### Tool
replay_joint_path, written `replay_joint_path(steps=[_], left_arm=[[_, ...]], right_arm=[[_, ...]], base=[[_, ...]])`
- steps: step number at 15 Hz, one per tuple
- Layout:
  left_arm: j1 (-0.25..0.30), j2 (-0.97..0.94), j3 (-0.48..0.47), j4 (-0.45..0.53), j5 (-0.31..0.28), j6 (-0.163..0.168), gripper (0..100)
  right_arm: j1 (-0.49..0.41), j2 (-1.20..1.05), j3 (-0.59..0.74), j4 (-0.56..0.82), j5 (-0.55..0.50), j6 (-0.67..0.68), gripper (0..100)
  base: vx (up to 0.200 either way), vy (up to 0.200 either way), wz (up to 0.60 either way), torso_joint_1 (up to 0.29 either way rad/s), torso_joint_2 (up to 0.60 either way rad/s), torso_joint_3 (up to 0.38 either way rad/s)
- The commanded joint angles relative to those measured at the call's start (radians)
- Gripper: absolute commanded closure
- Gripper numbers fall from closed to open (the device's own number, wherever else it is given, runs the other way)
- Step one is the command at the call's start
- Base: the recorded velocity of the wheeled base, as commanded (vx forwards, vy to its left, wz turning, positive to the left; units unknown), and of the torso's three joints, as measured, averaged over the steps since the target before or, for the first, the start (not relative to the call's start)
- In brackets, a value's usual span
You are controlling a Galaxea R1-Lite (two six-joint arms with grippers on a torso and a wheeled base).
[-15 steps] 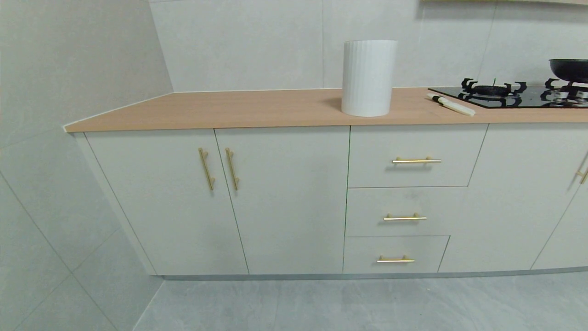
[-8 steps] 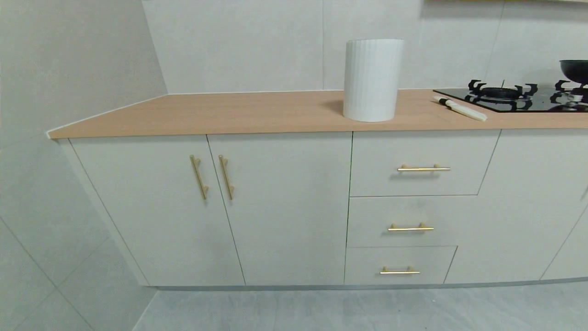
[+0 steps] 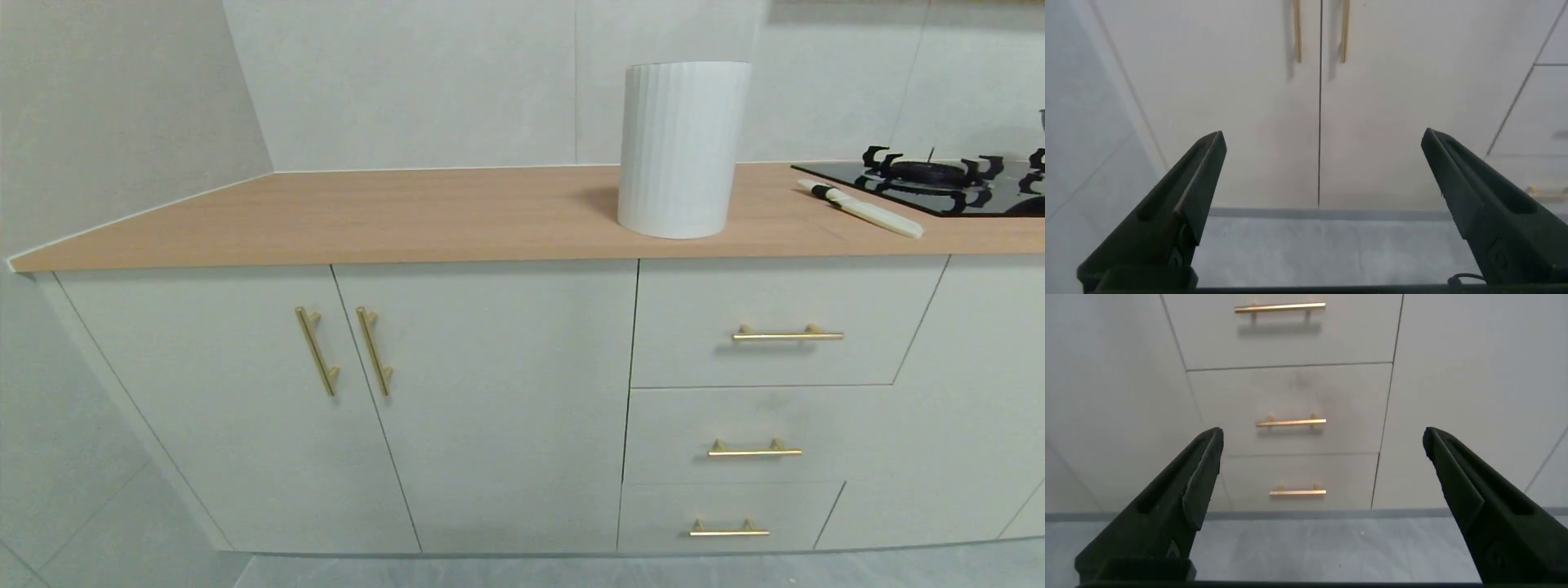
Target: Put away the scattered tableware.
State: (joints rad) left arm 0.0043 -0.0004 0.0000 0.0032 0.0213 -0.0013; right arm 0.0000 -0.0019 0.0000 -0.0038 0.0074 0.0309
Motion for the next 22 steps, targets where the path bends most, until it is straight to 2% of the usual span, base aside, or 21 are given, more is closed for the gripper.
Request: replay_joint_path(steps=[1, 7, 19, 22], left_arm=[[0.0, 0.0, 0.0, 0.0, 0.0, 0.0, 0], [0.0, 0.0, 0.0, 0.0, 0.0, 0.0, 0], [0.0, 0.0, 0.0, 0.0, 0.0, 0.0, 0], [0.0, 0.0, 0.0, 0.0, 0.0, 0.0, 0]], right_arm=[[0.0, 0.002, 0.0, -0.001, 0.0, 0.0, 0], [0.0, 0.002, 0.0, -0.001, 0.0, 0.0, 0], [0.0, 0.002, 0.0, -0.001, 0.0, -0.003, 0], [0.0, 0.002, 0.0, -0.001, 0.0, -0.003, 0]], base=[[0.2, 0.0, 0.0, -0.002, 0.0, 0.007], [0.2, 0.0, 0.0, 0.002, 0.0, -0.001], [0.0, 0.0, 0.0, 0.0, 0.0, 0.0], [0.0, -0.2, 0.0, 0.004, 0.01, 0.004]])
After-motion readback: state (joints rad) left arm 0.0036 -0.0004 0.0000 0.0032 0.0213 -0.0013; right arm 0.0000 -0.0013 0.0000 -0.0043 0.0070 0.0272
